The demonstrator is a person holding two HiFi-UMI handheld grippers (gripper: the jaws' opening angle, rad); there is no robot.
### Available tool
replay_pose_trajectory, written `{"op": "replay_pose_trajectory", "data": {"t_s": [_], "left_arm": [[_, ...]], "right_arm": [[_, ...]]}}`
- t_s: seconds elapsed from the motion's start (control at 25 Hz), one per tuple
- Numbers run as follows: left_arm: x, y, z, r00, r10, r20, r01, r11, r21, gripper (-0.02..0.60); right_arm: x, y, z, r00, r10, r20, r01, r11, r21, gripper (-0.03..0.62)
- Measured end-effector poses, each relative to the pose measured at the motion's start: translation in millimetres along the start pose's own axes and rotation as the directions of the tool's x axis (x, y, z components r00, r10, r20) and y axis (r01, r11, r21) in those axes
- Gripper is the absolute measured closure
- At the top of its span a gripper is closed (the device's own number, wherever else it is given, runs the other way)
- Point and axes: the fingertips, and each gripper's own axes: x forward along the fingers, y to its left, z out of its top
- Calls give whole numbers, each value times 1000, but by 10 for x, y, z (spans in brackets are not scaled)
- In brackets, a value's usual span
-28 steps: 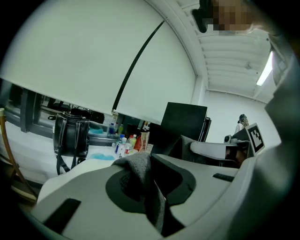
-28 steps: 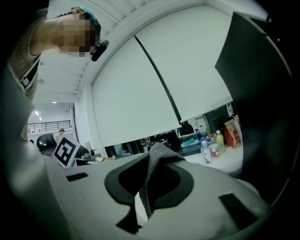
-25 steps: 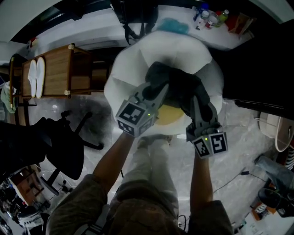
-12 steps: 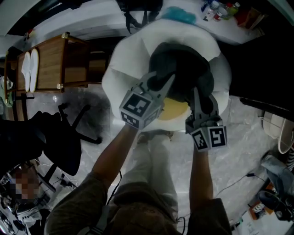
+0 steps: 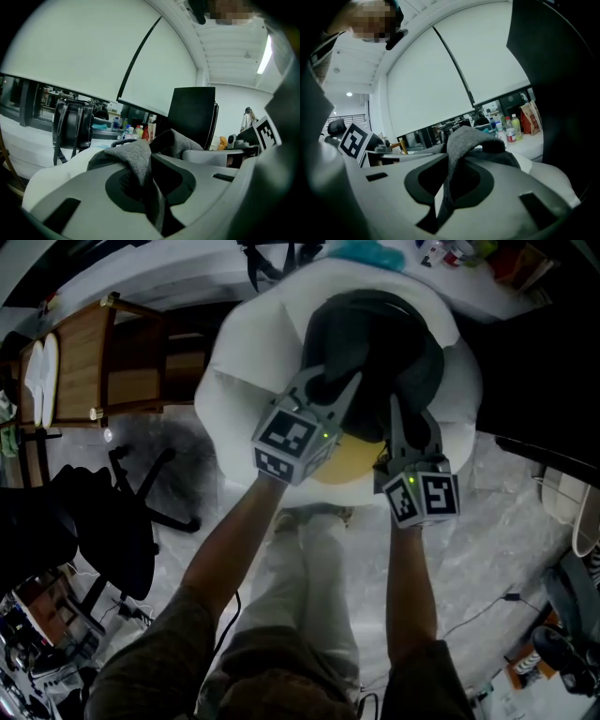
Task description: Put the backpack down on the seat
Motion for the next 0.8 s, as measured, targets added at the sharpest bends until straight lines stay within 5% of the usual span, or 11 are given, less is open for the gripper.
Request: {"op": "replay_pose_trajectory", "data": {"t_s": [0.56, 0.8], "left_arm": [[259, 207, -315, 998, 69, -15, -69, 997, -19, 503], [252, 215, -528, 995, 89, -49, -91, 995, -37, 392]], "right_arm": [[201, -232, -391, 997, -65, -49, 65, 998, 0, 526], [152, -296, -607, 990, -117, -84, 118, 993, 6, 383]]}}
